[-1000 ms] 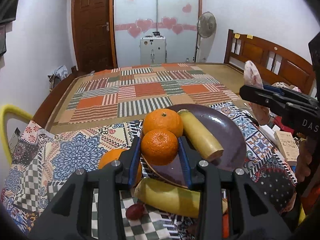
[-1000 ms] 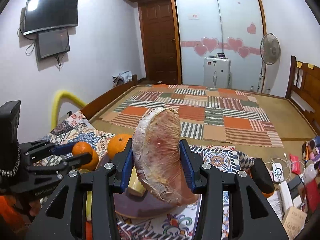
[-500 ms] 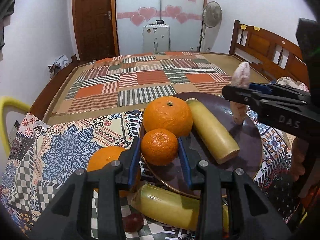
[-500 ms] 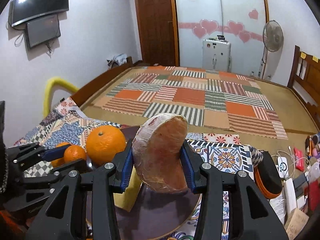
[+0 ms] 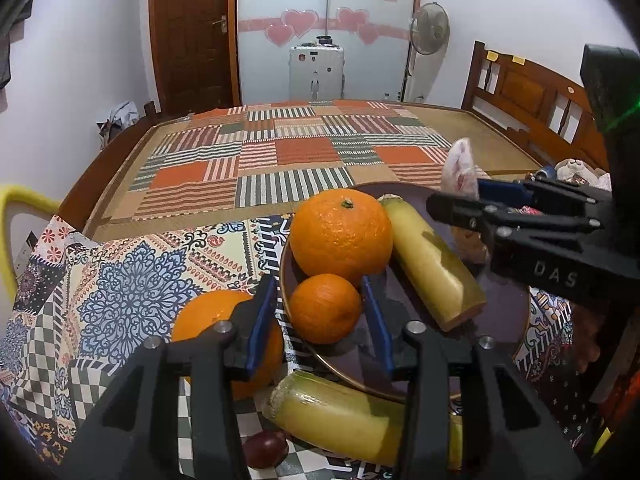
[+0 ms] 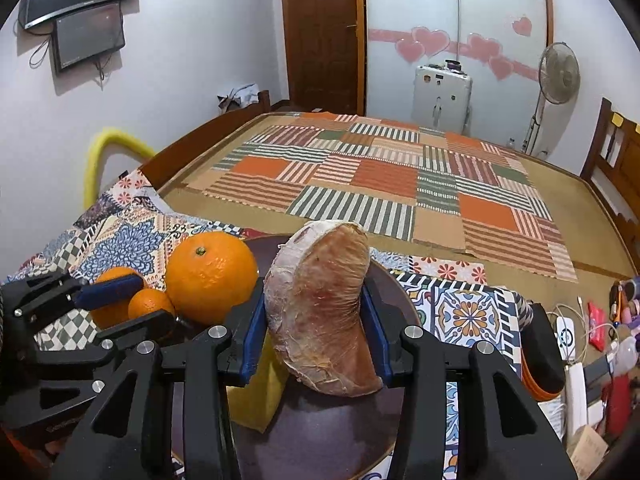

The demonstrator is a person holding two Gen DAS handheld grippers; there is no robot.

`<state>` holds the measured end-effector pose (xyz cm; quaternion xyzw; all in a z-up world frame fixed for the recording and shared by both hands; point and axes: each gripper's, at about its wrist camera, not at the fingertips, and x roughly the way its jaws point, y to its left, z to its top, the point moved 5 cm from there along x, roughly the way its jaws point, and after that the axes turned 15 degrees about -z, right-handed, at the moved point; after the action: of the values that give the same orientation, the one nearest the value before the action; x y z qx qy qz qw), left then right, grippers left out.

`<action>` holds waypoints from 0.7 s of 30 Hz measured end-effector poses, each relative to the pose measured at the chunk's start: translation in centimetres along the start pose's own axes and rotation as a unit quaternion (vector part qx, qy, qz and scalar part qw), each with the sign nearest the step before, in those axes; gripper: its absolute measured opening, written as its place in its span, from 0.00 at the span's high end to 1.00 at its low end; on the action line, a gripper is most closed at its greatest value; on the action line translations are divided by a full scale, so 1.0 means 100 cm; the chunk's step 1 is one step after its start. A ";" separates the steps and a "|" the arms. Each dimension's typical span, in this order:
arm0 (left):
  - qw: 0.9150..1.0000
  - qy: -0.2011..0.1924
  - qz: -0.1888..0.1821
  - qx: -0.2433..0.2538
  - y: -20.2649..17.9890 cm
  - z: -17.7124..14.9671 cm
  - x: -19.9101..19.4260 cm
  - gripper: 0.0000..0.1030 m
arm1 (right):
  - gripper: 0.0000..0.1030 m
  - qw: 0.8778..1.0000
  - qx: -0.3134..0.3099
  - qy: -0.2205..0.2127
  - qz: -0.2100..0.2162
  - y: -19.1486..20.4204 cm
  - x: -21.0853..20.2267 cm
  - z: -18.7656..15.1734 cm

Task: Organize fruits
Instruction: 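Carry the meat and tangerine onto the purple plate and release both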

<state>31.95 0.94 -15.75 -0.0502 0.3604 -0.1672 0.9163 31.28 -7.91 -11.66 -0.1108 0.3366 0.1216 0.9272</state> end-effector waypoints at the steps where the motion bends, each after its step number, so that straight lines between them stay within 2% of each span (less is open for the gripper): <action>1: 1.000 -0.001 -0.001 0.000 0.000 0.000 -0.001 0.53 | 0.59 1.000 0.000 0.002 0.001 0.001 0.001 -0.001; 4: 1.000 -0.006 0.001 0.000 0.000 -0.001 -0.006 0.49 | 0.48 1.000 0.002 0.002 0.000 0.000 -0.001 -0.001; 6: 1.000 -0.008 0.001 -0.001 0.000 0.000 -0.008 0.49 | 0.45 1.000 0.004 -0.003 -0.002 -0.002 -0.003 0.000; 13: 1.000 -0.026 -0.001 -0.007 0.002 0.001 -0.030 0.48 | 0.44 1.000 0.016 -0.020 0.003 -0.008 -0.021 0.003; 16: 0.999 -0.036 0.002 -0.007 0.005 0.004 -0.044 0.48 | 0.44 0.999 0.013 -0.032 -0.007 -0.011 -0.030 0.003; 21: 0.999 -0.052 0.014 -0.001 0.012 0.009 -0.064 0.41 | 0.44 0.999 0.016 -0.044 -0.007 -0.017 -0.040 0.001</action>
<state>28.46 4.28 -11.24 -0.0548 0.3133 -0.1514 0.9359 28.87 -10.12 -8.81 -0.0930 0.2968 0.1144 0.9435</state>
